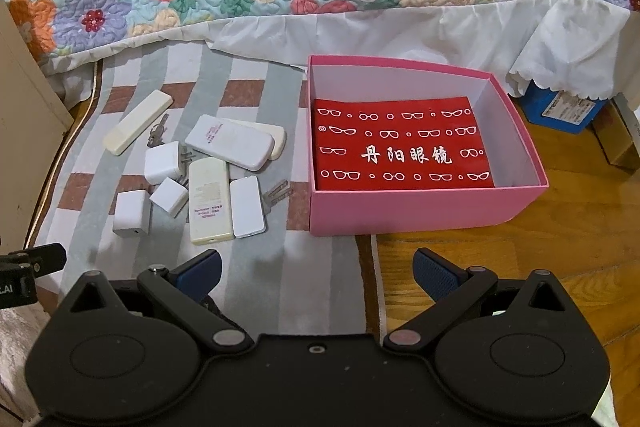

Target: Organize rigid objects

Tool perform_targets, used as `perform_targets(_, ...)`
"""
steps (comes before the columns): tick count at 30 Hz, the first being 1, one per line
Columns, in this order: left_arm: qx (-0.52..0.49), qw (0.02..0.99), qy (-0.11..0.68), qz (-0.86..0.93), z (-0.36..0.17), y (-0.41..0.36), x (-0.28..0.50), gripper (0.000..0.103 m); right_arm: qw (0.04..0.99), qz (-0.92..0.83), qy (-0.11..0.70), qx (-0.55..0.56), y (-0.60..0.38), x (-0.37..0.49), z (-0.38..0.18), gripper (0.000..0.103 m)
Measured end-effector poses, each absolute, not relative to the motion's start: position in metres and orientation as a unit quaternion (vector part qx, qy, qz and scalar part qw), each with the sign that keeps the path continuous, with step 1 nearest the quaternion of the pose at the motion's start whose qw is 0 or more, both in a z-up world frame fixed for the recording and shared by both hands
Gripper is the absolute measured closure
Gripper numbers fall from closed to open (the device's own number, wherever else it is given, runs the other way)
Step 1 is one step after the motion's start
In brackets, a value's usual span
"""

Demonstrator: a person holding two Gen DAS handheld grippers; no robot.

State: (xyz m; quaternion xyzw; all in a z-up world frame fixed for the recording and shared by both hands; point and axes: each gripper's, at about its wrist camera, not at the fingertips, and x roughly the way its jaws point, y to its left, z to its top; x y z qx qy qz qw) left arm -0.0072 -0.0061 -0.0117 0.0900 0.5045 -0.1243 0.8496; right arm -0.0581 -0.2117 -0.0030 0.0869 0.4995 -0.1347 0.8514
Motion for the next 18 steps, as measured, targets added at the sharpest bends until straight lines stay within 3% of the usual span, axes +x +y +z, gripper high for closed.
perform_targets(18, 0.117, 0.867, 0.472, -0.113, -0.006, 0.002, -0.015, 0.006, 0.852, -0.129, 0.501, 0.079, -0.205, -0.058, -0.001, 0.000)
